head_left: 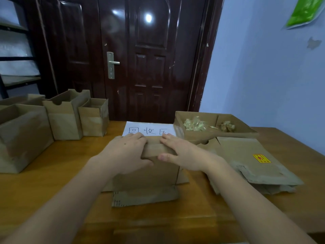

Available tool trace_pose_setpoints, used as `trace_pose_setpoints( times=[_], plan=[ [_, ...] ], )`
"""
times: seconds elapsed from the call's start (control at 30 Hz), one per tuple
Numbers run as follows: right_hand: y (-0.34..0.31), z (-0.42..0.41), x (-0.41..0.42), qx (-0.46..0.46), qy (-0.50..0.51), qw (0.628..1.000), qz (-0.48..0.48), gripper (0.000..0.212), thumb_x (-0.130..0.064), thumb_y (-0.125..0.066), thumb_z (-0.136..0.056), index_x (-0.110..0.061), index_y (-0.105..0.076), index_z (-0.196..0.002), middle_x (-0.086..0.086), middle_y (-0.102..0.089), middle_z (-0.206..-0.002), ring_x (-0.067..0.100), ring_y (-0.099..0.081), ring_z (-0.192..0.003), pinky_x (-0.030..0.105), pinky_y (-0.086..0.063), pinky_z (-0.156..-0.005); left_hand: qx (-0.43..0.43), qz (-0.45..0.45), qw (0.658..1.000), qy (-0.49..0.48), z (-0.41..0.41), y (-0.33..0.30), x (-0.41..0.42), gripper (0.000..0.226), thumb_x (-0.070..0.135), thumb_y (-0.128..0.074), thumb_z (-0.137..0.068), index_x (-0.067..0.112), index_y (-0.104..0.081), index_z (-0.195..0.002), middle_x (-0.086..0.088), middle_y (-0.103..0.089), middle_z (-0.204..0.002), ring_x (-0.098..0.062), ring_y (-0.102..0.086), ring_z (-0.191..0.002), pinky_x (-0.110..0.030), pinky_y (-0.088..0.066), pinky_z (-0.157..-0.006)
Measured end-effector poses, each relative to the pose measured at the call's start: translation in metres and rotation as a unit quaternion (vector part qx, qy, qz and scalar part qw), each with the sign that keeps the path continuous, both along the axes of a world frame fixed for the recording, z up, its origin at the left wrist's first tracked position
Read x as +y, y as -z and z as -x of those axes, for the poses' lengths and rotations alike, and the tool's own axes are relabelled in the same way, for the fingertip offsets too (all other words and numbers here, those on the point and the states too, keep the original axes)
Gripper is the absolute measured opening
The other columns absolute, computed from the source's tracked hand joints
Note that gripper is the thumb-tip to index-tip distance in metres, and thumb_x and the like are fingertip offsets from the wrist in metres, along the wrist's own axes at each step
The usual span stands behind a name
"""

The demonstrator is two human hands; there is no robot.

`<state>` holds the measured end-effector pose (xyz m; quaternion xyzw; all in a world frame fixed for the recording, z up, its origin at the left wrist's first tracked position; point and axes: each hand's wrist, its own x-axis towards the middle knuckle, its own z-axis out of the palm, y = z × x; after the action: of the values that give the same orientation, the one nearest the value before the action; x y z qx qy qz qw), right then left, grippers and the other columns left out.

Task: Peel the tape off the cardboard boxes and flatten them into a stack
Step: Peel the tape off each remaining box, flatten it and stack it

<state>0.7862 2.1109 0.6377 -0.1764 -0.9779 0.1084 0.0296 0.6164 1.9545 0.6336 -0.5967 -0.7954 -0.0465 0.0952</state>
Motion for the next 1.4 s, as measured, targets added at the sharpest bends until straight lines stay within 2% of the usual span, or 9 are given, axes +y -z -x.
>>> trace_pose_setpoints(
  times=[0.3,0.4,0.57,0.63,0.73,0.9,1.03,1.17,1.4],
  plan=[
    [-0.003,-0.001,-0.022,0.122,0.034,0.987,-0.098,0.08,-0.072,-0.063,-0.083,-0.029,-0.044,-0.149,-0.012,-0.051,-0.147,0.01,-0.047,-0.133,0.034,-0.043,-0.105,0.041,-0.118,0.992,-0.011,0.008,0.004,-0.022,0.066,0.086,-0.064,-0.07,0.041,-0.045,-0.114,0.02,-0.059,-0.105,-0.005,-0.045,-0.082,-0.026,-0.038,-0.07],
    [0.0,-0.013,-0.037,0.182,0.02,0.967,-0.178,0.076,-0.056,-0.075,-0.083,-0.021,-0.052,-0.147,-0.005,-0.053,-0.15,0.016,-0.05,-0.136,0.037,-0.045,-0.107,0.088,-0.183,0.979,0.017,-0.001,0.004,-0.038,0.062,0.074,-0.075,-0.073,0.037,-0.054,-0.119,0.017,-0.069,-0.104,-0.009,-0.06,-0.082,-0.026,-0.047,-0.071],
    [0.014,-0.036,-0.057,0.327,-0.049,0.911,-0.246,0.04,-0.012,-0.088,-0.075,-0.009,-0.076,-0.113,0.005,-0.075,-0.118,0.02,-0.074,-0.104,0.038,-0.065,-0.076,0.125,-0.295,0.94,0.119,-0.02,0.011,-0.069,0.039,0.033,-0.082,-0.077,0.023,-0.074,-0.113,0.006,-0.078,-0.097,-0.012,-0.076,-0.085,-0.028,-0.06,-0.068],
    [0.024,-0.039,-0.062,0.329,-0.068,0.907,-0.254,0.037,-0.004,-0.084,-0.076,-0.009,-0.077,-0.112,0.005,-0.075,-0.116,0.019,-0.074,-0.103,0.038,-0.064,-0.08,0.114,-0.291,0.938,0.146,-0.026,0.023,-0.077,0.036,0.024,-0.084,-0.075,0.02,-0.077,-0.11,0.004,-0.079,-0.094,-0.012,-0.076,-0.084,-0.028,-0.06,-0.068],
    [0.048,-0.039,-0.069,0.289,-0.061,0.923,-0.248,0.047,-0.007,-0.08,-0.082,-0.01,-0.069,-0.128,0.007,-0.068,-0.132,0.022,-0.065,-0.122,0.043,-0.057,-0.098,0.096,-0.256,0.951,0.142,-0.03,0.051,-0.083,0.045,0.017,-0.091,-0.073,0.018,-0.078,-0.115,-0.001,-0.075,-0.118,-0.017,-0.072,-0.111,-0.037,-0.059,-0.092],
    [0.069,-0.035,-0.068,0.305,-0.056,0.925,-0.22,0.05,-0.005,-0.071,-0.088,-0.011,-0.061,-0.137,0.008,-0.058,-0.144,0.021,-0.051,-0.138,0.043,-0.045,-0.111,0.006,-0.256,0.959,0.124,-0.024,0.052,-0.086,0.04,0.045,-0.044,-0.104,0.027,-0.07,-0.129,0.006,-0.063,-0.138,-0.005,-0.051,-0.133,-0.035,-0.047,-0.109],
    [0.065,-0.035,-0.068,0.313,-0.064,0.927,-0.196,0.053,-0.002,-0.075,-0.088,-0.011,-0.061,-0.138,0.006,-0.057,-0.145,0.02,-0.05,-0.139,0.042,-0.041,-0.113,-0.063,-0.12,0.991,0.015,0.002,0.031,-0.072,0.073,0.071,-0.013,-0.094,0.039,-0.024,-0.158,0.021,-0.012,-0.161,0.005,-0.003,-0.147,-0.023,-0.004,-0.119],
    [0.061,-0.038,-0.068,0.313,-0.065,0.93,-0.181,0.053,-0.003,-0.075,-0.088,-0.013,-0.06,-0.138,0.004,-0.057,-0.145,0.018,-0.049,-0.139,0.042,-0.041,-0.113,-0.054,-0.07,0.996,0.012,0.033,0.023,-0.055,0.089,0.086,-0.017,-0.091,0.038,0.007,-0.162,0.023,0.024,-0.163,0.009,0.032,-0.143,-0.017,0.021,-0.111],
    [0.052,-0.04,-0.062,0.282,-0.079,0.94,-0.177,0.044,-0.019,-0.072,-0.094,-0.016,-0.063,-0.137,0.0,-0.059,-0.143,0.014,-0.052,-0.136,0.04,-0.047,-0.11,-0.098,-0.001,0.995,0.0,0.066,0.01,-0.017,0.143,0.11,-0.04,-0.055,0.034,0.023,-0.158,0.016,0.044,-0.155,-0.005,0.045,-0.141,-0.036,0.018,-0.113]
  ],
)
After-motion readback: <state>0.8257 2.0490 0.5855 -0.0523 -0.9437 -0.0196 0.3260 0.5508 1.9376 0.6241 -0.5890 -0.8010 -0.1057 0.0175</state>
